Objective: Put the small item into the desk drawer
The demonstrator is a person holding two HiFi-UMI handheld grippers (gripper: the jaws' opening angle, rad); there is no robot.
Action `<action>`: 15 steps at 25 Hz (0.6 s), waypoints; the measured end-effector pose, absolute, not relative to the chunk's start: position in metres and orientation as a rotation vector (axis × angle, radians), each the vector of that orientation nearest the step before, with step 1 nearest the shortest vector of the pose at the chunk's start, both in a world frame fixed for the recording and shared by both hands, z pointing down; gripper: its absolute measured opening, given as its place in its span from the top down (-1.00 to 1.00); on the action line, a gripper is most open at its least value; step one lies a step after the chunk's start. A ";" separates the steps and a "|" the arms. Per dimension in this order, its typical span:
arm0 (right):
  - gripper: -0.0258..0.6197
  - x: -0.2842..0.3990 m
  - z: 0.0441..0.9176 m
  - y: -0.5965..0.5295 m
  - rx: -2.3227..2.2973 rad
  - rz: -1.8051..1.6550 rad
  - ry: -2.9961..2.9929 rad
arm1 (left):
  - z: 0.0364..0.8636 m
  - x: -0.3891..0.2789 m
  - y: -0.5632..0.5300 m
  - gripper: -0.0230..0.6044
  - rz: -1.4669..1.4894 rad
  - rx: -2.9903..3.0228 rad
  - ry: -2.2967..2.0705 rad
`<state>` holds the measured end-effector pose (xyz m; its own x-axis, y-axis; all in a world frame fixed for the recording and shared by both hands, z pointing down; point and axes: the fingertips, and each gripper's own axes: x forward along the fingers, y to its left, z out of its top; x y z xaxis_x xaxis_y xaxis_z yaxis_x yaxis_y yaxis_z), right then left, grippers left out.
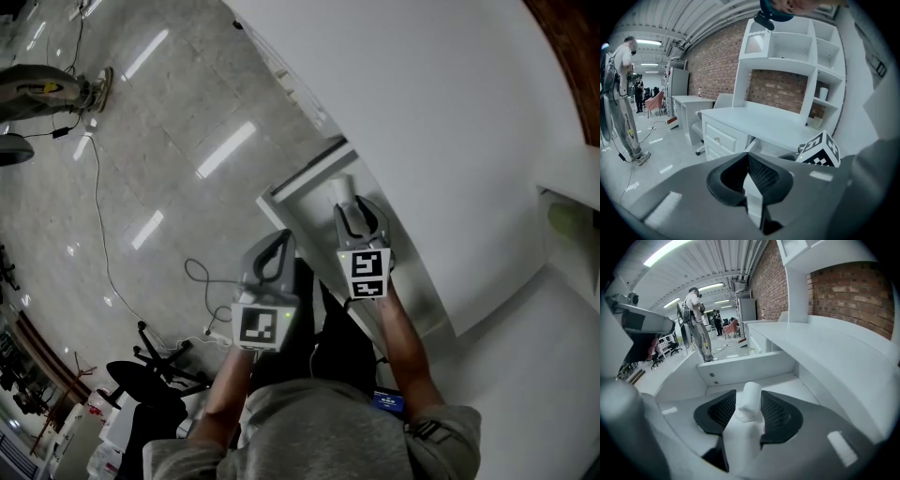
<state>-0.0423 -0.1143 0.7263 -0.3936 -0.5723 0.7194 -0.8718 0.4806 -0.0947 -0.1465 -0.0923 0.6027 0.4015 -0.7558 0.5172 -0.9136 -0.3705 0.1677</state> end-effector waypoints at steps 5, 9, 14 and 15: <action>0.40 -0.039 0.696 -0.114 1.240 0.606 -2.137 | 0.584 -0.153 -0.087 0.89 0.497 2.248 -1.451; 0.44 -0.039 0.665 -0.111 1.282 0.585 -2.162 | 0.565 -0.160 -0.082 0.89 0.508 2.289 -1.458; 0.46 -0.035 0.620 -0.107 1.348 0.554 -2.190 | 0.535 -0.162 -0.080 0.89 0.490 2.332 -1.467; 0.47 -0.035 0.611 -0.106 1.362 0.546 -2.195 | 0.529 -0.162 -0.078 0.89 0.485 2.344 -1.466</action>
<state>-0.0349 -0.1059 0.6107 -0.3776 -0.7054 0.5998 -0.9043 0.4204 -0.0749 -0.1623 -0.0785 0.5285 0.4113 -0.7914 0.4523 -0.9049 -0.4140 0.0985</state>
